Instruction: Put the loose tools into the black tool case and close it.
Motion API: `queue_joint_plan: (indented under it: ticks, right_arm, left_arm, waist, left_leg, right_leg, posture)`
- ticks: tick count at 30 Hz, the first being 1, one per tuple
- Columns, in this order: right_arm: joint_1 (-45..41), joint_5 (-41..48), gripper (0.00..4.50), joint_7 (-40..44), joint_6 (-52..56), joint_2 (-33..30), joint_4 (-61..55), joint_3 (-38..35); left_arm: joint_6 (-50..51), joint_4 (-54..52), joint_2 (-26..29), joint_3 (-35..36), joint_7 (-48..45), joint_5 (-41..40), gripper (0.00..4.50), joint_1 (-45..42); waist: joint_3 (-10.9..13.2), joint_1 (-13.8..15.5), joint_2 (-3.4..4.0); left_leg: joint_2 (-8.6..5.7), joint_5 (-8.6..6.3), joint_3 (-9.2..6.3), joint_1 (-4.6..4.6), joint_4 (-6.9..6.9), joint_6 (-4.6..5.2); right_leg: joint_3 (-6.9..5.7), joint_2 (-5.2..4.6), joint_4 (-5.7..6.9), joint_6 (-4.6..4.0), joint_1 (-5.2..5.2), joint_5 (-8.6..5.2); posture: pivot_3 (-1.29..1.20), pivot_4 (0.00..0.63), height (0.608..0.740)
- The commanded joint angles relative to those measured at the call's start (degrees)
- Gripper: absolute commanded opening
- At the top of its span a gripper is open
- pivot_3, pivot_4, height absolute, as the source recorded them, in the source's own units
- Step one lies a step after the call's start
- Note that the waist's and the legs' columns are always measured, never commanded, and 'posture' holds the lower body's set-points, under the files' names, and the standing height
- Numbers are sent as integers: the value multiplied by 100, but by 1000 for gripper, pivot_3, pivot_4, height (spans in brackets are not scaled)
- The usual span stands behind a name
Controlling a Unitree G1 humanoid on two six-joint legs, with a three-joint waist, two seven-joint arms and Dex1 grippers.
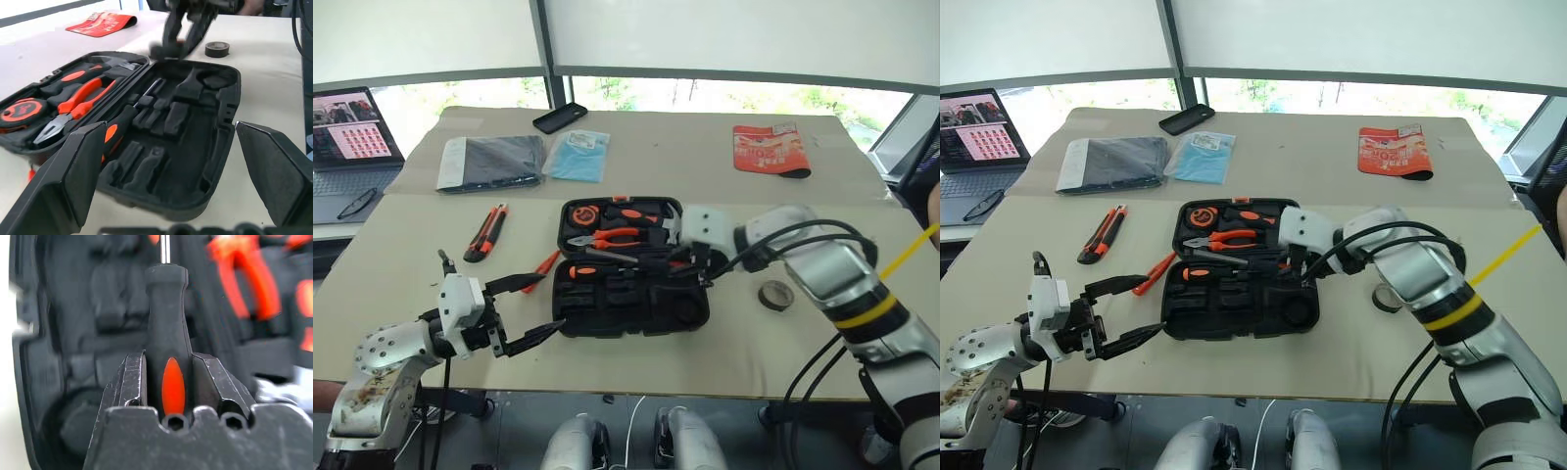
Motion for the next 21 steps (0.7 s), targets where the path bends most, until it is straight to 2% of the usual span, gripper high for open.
queue_joint_plan:
  ticks: [1, 6, 10, 17, 19, 21]
  right_arm:
    - [-201, -547, 993, 160, -321, 68, 220, 175]
    - [-173, -1002, 993, 364, -403, 92, 264, 341]
    - [-161, -1243, 993, 448, -409, 207, 292, 366]
    - [-96, -1491, 993, 339, -488, 478, 376, 218]
    - [-95, -1503, 1996, 323, -607, 508, 407, 148]
    - [-101, -1149, 2602, 601, -541, 482, 286, -115]
  left_arm:
    - [18, -376, -60, 48, 202, -42, 4500, 146]
    - [9, -464, -70, 9, 304, -7, 4500, 237]
    - [5, -412, -65, -22, 348, 17, 4500, 154]
    - [-44, -343, -68, -72, 383, 42, 4500, 84]
    - [-72, -327, -79, -79, 391, 57, 4500, 94]
    - [-88, -328, -96, -71, 412, 65, 4500, 116]
  waist:
    - [0, -5, 0]
    - [0, -11, 0]
    - [0, -22, 0]
    - [0, -39, 0]
    - [0, -40, 0]
    - [0, -40, 0]
  left_leg:
    - [-1, -1, 0, -4, 0, 3]
    - [-1, -1, 1, -12, -3, 2]
    - [0, -1, 1, -10, -5, -1]
    - [0, -9, 2, 1, -4, -25]
    - [0, -8, 2, 3, -4, -27]
    - [0, -8, 3, 4, -4, -27]
  right_leg:
    - [0, -1, -3, -6, 0, 4]
    - [-9, 2, -18, -37, -2, 23]
    - [-12, 4, -21, -3, 0, 2]
    - [-12, 3, -6, -2, 4, 2]
    - [-11, 4, -2, -3, 3, 1]
    - [-12, 4, 0, -3, 3, 1]
  posture:
    - [0, 150, 740]
    - [0, 150, 740]
    - [0, 150, 740]
    - [0, 150, 740]
    - [0, 150, 740]
    - [0, 150, 740]
